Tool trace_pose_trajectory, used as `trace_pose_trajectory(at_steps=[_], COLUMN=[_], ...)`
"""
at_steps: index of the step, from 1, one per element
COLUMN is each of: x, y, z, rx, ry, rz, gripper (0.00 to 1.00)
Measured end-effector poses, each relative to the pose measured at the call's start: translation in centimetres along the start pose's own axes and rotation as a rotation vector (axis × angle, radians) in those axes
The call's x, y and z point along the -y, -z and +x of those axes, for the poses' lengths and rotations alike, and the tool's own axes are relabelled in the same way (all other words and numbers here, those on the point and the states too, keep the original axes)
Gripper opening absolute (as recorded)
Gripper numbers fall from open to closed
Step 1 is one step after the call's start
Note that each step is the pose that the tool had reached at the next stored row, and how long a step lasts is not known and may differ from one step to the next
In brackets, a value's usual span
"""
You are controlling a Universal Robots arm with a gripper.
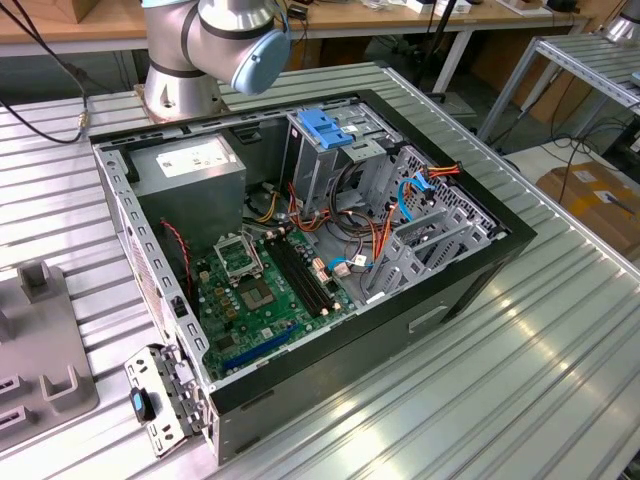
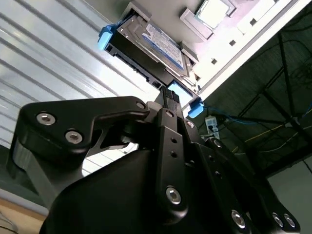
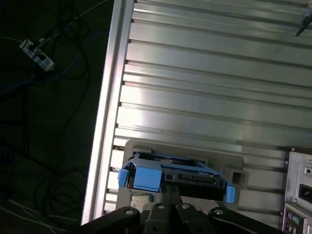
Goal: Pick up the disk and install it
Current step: 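Pick up the disk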
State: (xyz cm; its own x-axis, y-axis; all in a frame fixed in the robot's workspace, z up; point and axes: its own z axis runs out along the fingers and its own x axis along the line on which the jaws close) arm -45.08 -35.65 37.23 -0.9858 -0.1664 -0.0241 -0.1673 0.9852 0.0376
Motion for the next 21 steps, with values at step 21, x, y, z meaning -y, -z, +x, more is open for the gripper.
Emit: trace_pose_trajectory(at_steps=[21], x=[0.00], y=[-0.10], z=[0.00], rx=[-0.0160], ry=[0.423], rz=[-0.0101], gripper=[0.11])
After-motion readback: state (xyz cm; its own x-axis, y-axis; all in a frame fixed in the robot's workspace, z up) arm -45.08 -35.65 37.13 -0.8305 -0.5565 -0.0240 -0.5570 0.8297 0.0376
